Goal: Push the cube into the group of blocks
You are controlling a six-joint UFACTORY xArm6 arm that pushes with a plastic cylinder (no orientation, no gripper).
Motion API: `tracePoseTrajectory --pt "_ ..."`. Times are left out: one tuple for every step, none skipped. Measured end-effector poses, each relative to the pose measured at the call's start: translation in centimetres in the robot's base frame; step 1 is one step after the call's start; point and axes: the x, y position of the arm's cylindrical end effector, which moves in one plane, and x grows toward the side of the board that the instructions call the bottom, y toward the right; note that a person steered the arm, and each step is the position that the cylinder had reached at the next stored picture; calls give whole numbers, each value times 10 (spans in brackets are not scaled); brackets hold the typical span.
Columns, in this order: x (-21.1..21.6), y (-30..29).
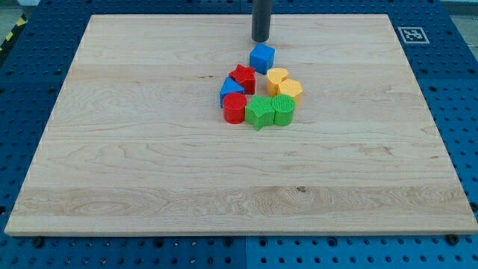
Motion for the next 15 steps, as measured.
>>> tracePoseTrajectory --pt "23 0" --pt "10 0" --pt "8 0" --pt "37 0" --pt "45 0" --pt "12 6" --pt "9 26" --pt "39 27" --pt "46 27" --pt "39 27" --pt "26 9" --pt "31 -2" --pt "49 -3" --pt "61 -3" --pt "63 -4"
